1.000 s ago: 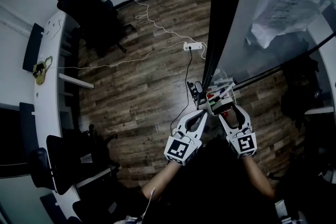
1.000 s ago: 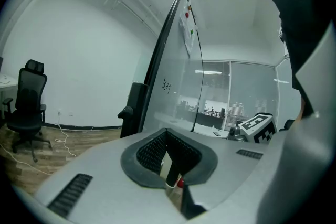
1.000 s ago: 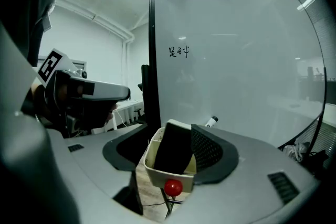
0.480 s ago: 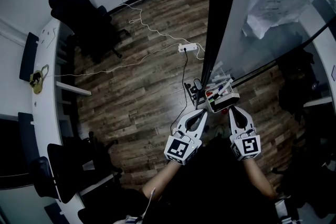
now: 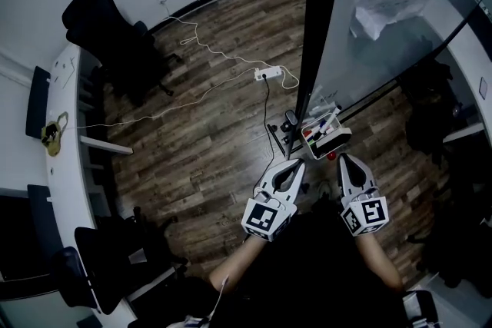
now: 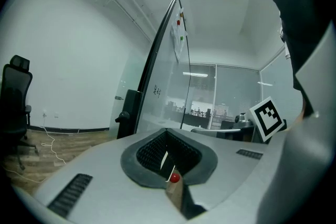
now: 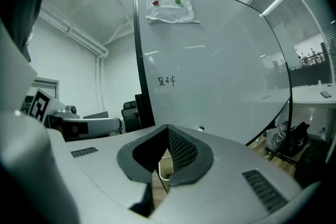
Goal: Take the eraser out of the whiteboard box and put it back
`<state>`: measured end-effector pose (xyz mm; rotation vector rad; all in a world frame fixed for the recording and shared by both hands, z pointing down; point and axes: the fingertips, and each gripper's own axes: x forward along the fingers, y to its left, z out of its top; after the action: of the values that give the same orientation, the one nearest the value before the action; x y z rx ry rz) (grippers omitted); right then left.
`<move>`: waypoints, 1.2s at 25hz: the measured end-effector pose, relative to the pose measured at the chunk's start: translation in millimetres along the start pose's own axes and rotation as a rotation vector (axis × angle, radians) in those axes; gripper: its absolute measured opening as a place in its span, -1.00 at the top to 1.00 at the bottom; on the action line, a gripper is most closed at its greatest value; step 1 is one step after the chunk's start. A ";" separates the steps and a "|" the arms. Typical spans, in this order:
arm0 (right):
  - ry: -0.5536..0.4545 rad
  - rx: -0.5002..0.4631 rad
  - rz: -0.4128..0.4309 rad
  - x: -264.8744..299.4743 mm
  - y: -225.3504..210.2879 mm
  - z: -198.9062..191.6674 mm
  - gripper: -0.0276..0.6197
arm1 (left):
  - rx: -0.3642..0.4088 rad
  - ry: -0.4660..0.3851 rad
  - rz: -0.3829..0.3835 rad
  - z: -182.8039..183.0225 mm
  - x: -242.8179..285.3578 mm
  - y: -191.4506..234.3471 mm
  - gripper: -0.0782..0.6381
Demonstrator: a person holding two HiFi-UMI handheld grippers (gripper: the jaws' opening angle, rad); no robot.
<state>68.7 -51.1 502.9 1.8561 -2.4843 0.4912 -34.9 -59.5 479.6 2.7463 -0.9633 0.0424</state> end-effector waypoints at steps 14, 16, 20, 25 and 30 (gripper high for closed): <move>-0.064 0.014 -0.114 -35.4 5.2 -2.1 0.87 | 0.044 0.005 -0.148 -2.5 -1.8 -17.7 0.76; -0.063 0.010 -0.119 -36.1 4.6 -1.4 0.87 | 0.043 0.002 -0.149 -1.1 -0.1 -18.5 0.76; -0.060 0.006 -0.115 -36.1 3.8 -1.8 0.87 | 0.045 0.002 -0.148 -0.6 2.3 -20.6 0.76; -0.062 0.005 -0.095 -35.8 3.9 -3.2 0.87 | 0.040 0.004 -0.138 -1.9 2.9 -20.7 0.76; -0.060 0.021 -0.105 -37.0 1.8 -1.9 0.87 | 0.042 0.009 -0.138 -2.9 3.3 -22.3 0.76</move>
<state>77.8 -15.5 497.4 2.0259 -2.4107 0.4673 -18.3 -44.0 478.1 2.8406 -0.7773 0.0522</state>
